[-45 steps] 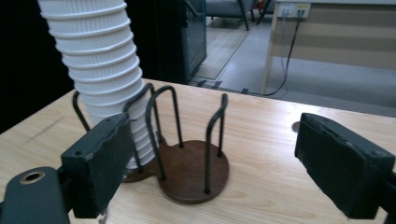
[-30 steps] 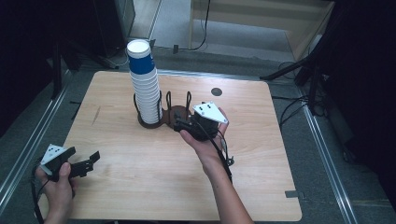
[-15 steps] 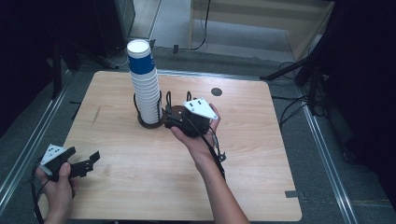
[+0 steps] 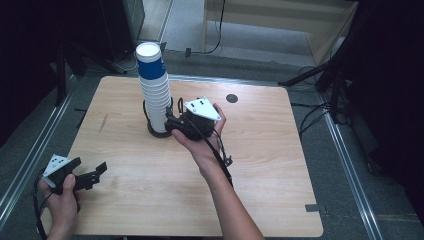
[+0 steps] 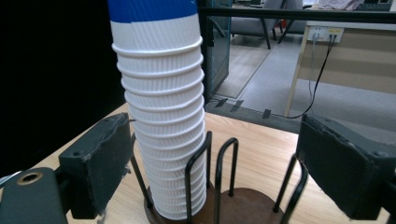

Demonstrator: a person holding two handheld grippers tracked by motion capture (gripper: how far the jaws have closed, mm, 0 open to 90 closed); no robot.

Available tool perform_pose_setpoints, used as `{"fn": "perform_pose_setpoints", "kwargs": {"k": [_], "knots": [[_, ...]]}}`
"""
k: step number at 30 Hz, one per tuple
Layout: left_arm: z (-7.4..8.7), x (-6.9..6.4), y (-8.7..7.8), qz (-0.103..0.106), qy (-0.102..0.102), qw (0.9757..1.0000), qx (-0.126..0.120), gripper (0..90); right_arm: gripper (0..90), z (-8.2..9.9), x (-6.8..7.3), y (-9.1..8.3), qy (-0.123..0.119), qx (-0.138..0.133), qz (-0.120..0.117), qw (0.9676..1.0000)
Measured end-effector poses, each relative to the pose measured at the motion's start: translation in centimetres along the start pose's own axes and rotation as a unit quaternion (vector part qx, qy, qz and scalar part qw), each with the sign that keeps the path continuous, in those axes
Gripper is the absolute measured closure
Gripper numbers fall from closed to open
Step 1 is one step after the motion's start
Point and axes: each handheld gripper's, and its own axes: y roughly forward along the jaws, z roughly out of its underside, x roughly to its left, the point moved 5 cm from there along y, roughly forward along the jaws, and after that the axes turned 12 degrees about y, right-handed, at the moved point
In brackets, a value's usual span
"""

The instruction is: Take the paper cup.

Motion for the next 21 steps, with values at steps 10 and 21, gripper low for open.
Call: {"fn": "perform_pose_setpoints", "kwargs": {"k": [10, 21], "knots": [[0.0, 0.1, 0.0, 0.002, -0.003, 1.0000, 0.000, 0.2, 10.6, -0.5, 1.4, 1.4, 0.001, 0.004, -0.006, 1.0000], [0.0, 0.1, 0.1, -0.001, -0.007, 1.0000, 0.003, 0.2, 10.6, -1.2, 2.3, 2.8, 0.001, 0.002, -0.001, 1.0000]]}}
